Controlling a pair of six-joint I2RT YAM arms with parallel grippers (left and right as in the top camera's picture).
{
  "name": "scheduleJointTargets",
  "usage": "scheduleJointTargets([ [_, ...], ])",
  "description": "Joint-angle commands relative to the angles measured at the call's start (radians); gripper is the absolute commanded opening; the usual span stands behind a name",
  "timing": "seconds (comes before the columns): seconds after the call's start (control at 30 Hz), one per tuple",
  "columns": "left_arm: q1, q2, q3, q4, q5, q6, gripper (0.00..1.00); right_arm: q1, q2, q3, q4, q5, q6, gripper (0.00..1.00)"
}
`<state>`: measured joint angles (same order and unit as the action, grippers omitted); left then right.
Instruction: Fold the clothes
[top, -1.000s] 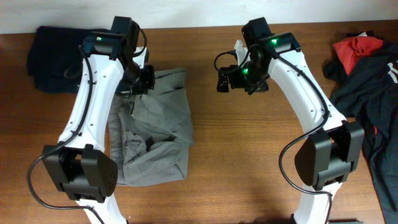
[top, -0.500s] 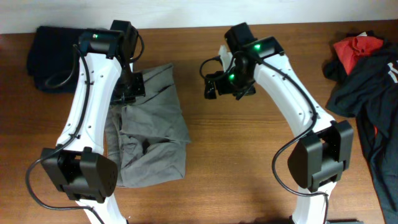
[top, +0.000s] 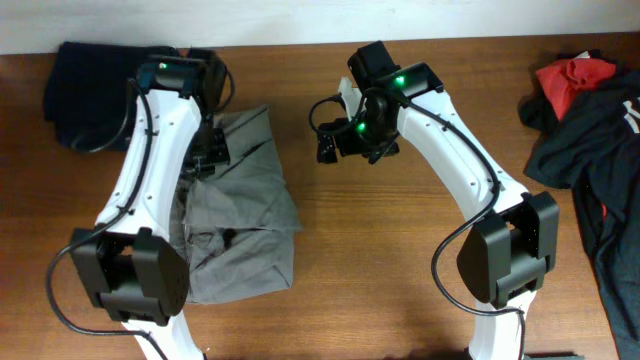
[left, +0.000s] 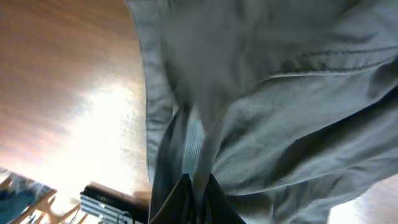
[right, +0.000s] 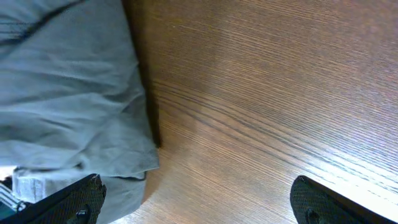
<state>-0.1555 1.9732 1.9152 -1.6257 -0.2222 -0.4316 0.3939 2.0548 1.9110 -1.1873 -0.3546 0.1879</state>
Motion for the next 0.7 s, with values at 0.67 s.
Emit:
scheduleJointTargets([
  [0.67, 0.084, -0.026, -0.024, -0.063, -0.164, -0.122, 0.44, 0.005, 0.013, -0.006, 0.029, -0.038, 0.012, 0.99],
])
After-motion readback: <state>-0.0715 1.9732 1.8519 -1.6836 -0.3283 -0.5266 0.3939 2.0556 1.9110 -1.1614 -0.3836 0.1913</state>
